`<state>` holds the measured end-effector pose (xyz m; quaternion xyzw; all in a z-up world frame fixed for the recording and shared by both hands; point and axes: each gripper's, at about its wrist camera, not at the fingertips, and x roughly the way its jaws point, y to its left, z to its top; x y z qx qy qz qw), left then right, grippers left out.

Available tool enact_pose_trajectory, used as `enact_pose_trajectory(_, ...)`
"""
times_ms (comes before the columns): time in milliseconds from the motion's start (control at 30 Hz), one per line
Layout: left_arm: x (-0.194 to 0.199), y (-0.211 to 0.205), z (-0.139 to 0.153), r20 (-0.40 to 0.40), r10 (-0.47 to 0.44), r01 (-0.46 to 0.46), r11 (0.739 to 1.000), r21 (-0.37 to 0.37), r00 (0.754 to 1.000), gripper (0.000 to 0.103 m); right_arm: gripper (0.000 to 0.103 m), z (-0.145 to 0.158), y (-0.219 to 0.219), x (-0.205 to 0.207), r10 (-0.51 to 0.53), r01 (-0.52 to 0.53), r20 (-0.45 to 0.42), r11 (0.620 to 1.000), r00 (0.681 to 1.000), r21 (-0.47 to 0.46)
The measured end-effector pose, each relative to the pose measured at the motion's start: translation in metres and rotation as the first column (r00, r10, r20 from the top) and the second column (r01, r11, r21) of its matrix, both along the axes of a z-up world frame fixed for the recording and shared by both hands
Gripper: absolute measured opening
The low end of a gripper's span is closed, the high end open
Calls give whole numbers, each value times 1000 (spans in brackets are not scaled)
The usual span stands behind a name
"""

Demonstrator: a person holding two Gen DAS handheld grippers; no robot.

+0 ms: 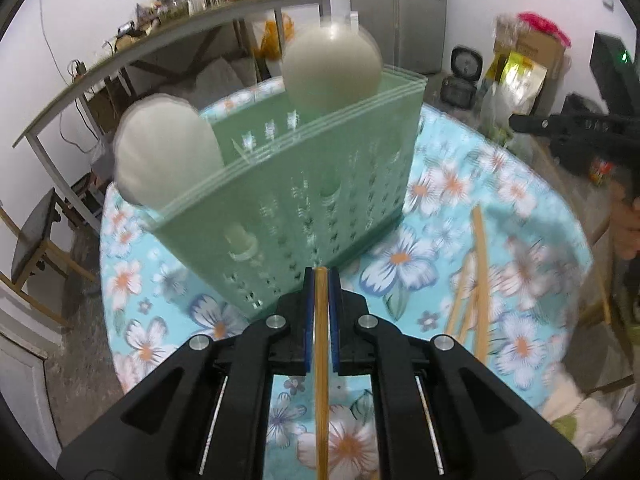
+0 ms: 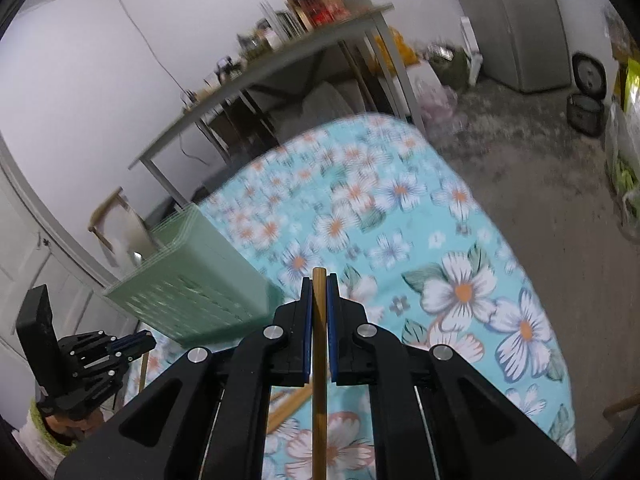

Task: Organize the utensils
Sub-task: 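Lift both held chopsticks up toward the green holder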

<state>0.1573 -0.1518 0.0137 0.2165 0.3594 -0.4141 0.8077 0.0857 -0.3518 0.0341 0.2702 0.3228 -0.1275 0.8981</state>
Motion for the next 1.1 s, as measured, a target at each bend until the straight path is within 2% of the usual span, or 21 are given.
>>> enact_pose_trajectory(300, -13, 35, 74, 43, -25, 30, 990, -140, 999, 6, 7, 53, 15, -18, 16, -9, 129, 998, 992, -56)
enact_pose_trajectory(633, -19, 59, 113, 62, -12, 27, 968, -249, 998, 6, 7, 81, 30, -29, 39, -24, 187, 997, 981, -79)
enact_pose_trajectory(900, -21, 75, 148, 108, 16, 26, 924, -382, 994, 6, 7, 106, 41, -30, 70, -44, 251, 993, 966, -105)
enact_pose_trajectory(1100, -19, 82, 168, 140, 39, 27, 896, -443, 989, 6, 7, 121, 45, -27, 94, -66, 291, 992, 952, -107)
